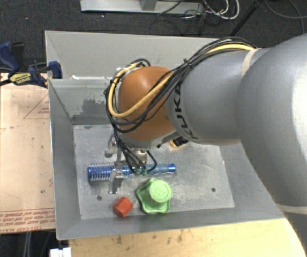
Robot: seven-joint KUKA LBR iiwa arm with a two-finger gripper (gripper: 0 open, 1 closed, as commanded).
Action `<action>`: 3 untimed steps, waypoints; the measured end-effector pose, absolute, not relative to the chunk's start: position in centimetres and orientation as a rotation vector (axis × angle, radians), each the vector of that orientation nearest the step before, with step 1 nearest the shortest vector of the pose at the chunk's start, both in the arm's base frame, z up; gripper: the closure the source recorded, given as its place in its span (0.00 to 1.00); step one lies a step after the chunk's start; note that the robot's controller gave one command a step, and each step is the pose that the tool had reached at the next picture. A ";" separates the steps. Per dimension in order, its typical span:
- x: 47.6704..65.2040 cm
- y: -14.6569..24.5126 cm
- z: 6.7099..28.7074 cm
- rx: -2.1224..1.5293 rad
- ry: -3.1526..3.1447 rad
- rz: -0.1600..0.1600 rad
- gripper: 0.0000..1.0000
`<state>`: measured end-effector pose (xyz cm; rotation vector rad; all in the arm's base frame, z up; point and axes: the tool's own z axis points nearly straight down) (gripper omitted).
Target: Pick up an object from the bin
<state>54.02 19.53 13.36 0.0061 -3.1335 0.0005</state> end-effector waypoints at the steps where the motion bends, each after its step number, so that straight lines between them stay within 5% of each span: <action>1: 56.1 15.4 7.5 0.233 -3.137 -0.012 0.00; 3: 56.4 15.7 7.9 0.230 -3.137 -0.005 0.00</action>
Offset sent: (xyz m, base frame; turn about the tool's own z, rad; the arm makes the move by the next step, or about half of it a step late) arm 0.0183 -0.0444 -0.0636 -0.1468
